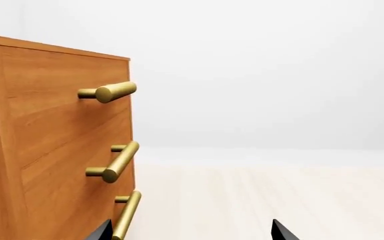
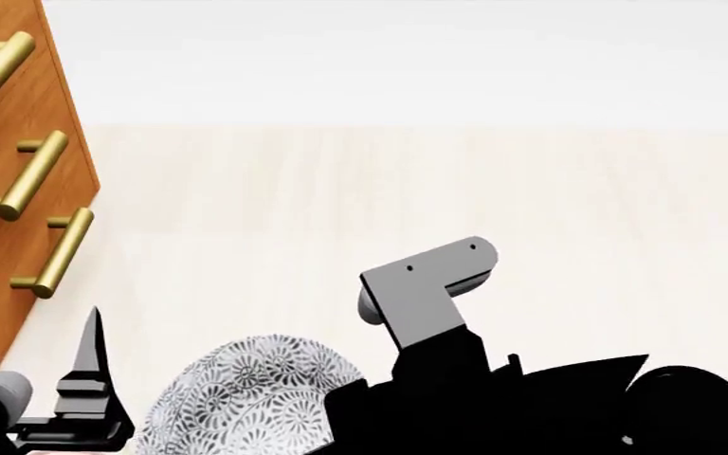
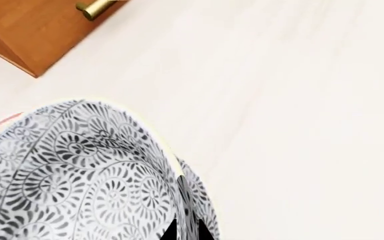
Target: Stack the bowl at the front on the bowl in the middle.
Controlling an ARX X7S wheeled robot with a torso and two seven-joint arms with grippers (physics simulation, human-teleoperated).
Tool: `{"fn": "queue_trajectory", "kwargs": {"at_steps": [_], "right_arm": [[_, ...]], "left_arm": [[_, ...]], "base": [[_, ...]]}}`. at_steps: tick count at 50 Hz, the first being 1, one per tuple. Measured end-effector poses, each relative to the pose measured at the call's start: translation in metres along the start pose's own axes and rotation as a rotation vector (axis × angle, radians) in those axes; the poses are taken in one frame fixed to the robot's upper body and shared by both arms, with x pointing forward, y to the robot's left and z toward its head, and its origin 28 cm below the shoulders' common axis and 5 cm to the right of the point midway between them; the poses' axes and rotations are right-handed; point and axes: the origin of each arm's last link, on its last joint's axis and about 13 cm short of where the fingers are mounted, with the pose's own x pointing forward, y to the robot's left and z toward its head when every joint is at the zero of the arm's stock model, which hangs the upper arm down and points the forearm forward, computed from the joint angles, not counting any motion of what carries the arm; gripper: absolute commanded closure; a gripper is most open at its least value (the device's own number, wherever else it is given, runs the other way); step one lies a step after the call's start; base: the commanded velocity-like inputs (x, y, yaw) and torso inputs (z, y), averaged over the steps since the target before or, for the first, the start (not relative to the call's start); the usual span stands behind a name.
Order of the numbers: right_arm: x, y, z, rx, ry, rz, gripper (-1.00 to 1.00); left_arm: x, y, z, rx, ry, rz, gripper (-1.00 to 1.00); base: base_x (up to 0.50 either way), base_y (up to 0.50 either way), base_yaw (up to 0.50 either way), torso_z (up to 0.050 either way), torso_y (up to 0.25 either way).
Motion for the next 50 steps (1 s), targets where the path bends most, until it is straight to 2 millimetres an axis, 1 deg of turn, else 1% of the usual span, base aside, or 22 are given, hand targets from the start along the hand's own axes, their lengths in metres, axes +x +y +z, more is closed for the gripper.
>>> {"fn": "queue_trajectory", "kwargs": {"at_steps": [10, 21, 22, 43, 47, 50], "right_arm": [[0.010, 0.000, -0.004, -0.005, 0.028, -0.002, 1.00], [0.016, -0.001, -0.008, -0.012, 0.049, -0.002, 1.00], [0.016, -0.001, -0.008, -0.013, 0.051, -0.001, -1.00], [0.017, 0.000, -0.009, -0.045, 0.070, 0.029, -1.00], [0.013, 0.001, -0.008, -0.048, 0.051, 0.034, -1.00], [0.006, 0.003, -0.005, -0.050, 0.013, 0.042, -1.00]], "left_arm": [[0.000, 0.000, -0.001, -0.001, 0.001, 0.000, -1.00], [-0.001, -0.001, -0.002, -0.002, 0.002, 0.000, -1.00], [-0.001, -0.001, -0.002, -0.002, 0.003, 0.000, -1.00], [0.000, -0.001, -0.002, -0.004, 0.002, -0.002, -1.00], [0.000, -0.001, -0.002, -0.004, 0.003, -0.002, -1.00], [0.000, -0.001, -0.002, -0.005, 0.003, -0.002, -1.00]], "base": [[0.00, 0.00, 0.00, 0.000, 0.000], [0.00, 0.00, 0.00, 0.000, 0.001], [0.00, 0.00, 0.00, 0.000, 0.000], [0.00, 0.00, 0.00, 0.000, 0.000], [0.00, 0.00, 0.00, 0.000, 0.000], [0.00, 0.00, 0.00, 0.000, 0.000]]}}
